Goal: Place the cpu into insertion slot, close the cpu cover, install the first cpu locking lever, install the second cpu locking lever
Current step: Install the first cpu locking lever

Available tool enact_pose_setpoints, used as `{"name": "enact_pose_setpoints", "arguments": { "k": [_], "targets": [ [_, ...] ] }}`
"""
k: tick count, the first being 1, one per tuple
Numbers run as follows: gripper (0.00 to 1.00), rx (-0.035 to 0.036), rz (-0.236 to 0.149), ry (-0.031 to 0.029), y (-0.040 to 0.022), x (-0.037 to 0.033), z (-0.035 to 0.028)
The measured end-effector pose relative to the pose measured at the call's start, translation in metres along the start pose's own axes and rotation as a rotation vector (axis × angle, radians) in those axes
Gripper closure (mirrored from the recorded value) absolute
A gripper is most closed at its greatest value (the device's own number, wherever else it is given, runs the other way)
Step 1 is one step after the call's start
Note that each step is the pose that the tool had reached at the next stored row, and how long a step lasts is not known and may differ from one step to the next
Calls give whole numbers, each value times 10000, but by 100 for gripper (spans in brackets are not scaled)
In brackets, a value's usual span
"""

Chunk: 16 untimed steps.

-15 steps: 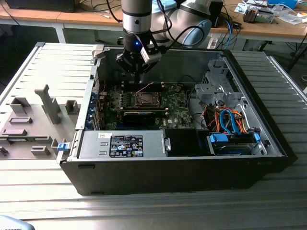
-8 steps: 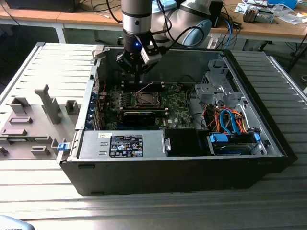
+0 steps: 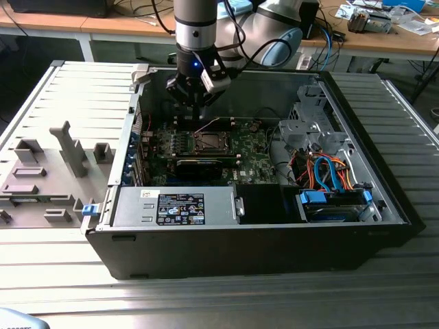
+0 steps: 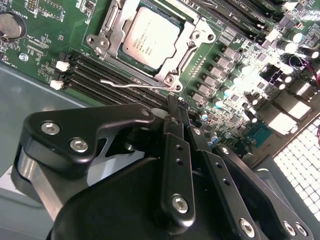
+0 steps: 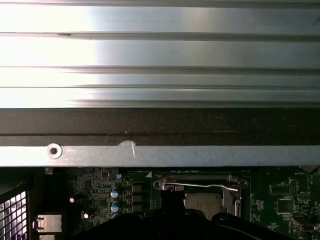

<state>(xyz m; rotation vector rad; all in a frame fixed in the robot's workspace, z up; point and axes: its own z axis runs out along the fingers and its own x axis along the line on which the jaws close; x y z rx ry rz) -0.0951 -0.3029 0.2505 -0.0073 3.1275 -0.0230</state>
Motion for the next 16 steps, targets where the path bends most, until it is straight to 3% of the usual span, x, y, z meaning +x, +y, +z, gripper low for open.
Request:
{"name": "enact_pose_setpoints", "arguments": {
  "k": [16],
  "targets": [
    [89,0,0,0,1,1,55]
  ]
}}
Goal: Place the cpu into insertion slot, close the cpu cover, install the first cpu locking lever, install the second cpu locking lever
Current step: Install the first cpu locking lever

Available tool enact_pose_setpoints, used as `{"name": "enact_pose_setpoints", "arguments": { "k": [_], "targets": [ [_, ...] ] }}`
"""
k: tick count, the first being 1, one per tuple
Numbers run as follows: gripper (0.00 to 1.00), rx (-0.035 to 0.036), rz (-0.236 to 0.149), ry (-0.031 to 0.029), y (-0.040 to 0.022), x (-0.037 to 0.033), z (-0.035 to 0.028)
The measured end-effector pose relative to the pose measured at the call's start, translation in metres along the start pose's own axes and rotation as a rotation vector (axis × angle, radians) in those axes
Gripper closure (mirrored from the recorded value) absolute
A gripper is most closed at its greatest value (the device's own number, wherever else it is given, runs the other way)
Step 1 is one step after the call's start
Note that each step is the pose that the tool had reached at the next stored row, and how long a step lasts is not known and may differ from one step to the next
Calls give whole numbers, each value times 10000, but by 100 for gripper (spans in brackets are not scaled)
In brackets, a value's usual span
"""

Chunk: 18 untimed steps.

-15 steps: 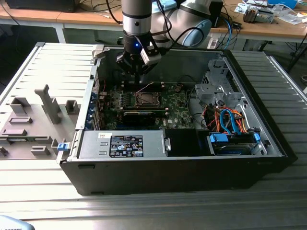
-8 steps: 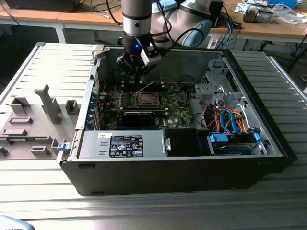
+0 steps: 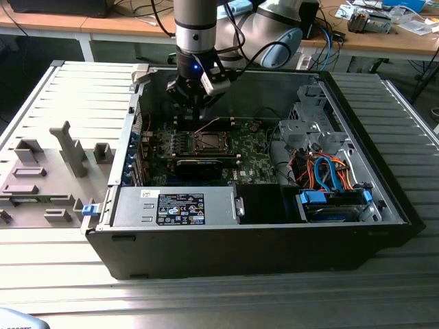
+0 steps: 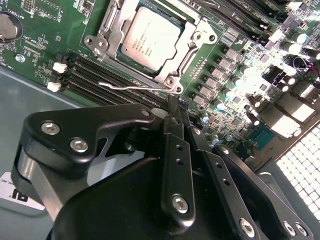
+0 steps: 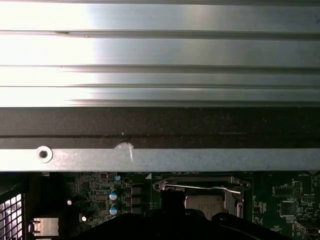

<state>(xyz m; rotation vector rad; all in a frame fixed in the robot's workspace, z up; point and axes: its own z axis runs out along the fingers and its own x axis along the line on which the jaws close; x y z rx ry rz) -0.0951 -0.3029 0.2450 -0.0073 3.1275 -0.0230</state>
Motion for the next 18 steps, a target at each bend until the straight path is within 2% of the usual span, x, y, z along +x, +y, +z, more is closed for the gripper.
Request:
{"name": "enact_pose_setpoints", "arguments": {
  "k": [18],
  "targets": [
    [89,1,0,1,0,1,37]
  ]
}}
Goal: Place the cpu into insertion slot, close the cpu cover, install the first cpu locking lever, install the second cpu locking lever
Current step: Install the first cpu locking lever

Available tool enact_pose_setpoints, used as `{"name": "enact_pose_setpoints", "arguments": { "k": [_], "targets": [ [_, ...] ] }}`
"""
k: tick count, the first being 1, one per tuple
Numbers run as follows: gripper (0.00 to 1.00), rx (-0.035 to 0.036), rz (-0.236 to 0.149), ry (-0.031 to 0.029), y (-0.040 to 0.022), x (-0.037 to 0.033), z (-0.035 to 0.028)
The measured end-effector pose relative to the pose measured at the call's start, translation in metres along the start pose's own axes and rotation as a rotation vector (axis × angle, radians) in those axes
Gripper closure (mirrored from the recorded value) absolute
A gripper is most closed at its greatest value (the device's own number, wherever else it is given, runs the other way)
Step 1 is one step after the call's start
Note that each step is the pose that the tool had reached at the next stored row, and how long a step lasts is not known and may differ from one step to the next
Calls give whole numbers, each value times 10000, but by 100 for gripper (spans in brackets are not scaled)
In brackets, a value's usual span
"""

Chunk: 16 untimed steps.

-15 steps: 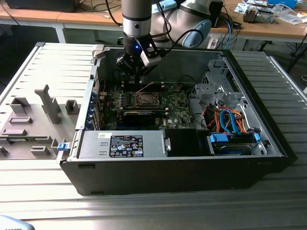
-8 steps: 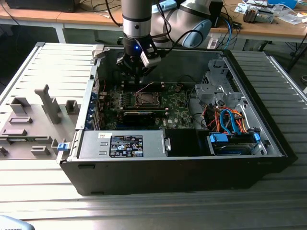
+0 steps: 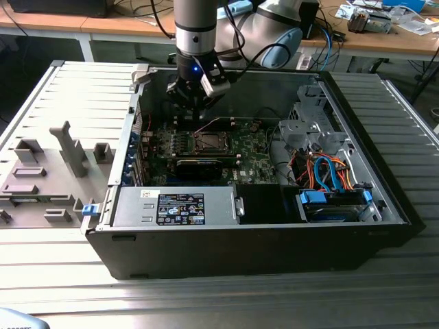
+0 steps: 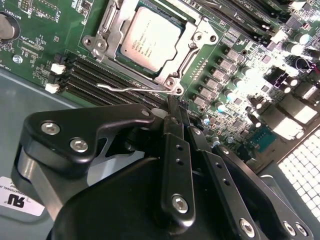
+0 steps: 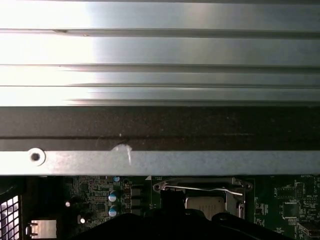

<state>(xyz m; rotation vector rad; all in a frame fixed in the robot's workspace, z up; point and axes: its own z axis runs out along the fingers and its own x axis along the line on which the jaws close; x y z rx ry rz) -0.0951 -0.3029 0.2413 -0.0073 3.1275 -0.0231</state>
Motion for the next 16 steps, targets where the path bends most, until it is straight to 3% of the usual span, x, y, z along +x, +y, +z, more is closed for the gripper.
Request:
{"name": "enact_pose_setpoints", "arguments": {
  "k": [16],
  "targets": [
    [89,0,-17,0,5,1,53]
  ]
}}
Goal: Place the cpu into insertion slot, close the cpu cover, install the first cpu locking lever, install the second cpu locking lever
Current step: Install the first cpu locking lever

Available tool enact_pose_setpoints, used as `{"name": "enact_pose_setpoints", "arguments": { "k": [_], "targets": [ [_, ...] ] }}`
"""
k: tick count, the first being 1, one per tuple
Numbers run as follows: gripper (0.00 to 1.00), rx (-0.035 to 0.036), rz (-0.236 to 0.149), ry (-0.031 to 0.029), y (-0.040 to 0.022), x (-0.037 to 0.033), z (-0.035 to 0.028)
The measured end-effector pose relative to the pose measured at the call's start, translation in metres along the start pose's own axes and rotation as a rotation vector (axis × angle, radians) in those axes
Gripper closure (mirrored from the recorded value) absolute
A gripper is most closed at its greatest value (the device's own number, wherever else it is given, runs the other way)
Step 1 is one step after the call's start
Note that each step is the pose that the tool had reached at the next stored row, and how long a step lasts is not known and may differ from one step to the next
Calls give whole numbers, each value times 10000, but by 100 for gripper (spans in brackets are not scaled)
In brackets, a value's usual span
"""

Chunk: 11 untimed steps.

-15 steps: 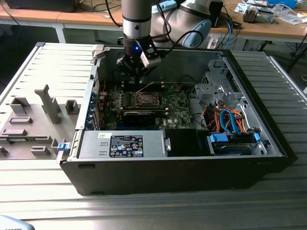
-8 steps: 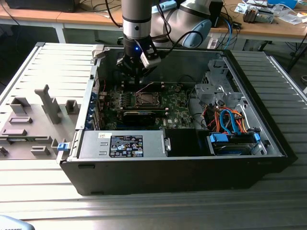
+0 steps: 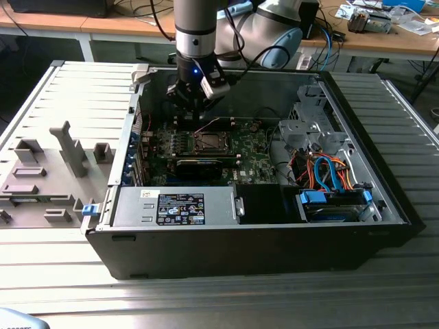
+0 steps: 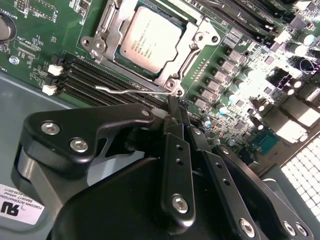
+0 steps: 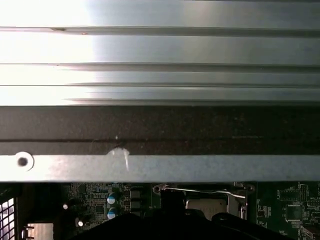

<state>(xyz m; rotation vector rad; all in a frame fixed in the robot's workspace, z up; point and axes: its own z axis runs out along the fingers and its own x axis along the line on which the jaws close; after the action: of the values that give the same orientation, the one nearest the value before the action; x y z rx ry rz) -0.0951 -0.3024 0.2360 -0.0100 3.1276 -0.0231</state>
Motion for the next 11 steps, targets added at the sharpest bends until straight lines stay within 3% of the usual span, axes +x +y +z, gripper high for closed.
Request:
{"name": "enact_pose_setpoints", "arguments": {
  "k": [6,11],
  "targets": [
    [89,-3,-108,-3,38,-25,44],
    [89,-8,-587,-9,51,-47,83]
  ]
}}
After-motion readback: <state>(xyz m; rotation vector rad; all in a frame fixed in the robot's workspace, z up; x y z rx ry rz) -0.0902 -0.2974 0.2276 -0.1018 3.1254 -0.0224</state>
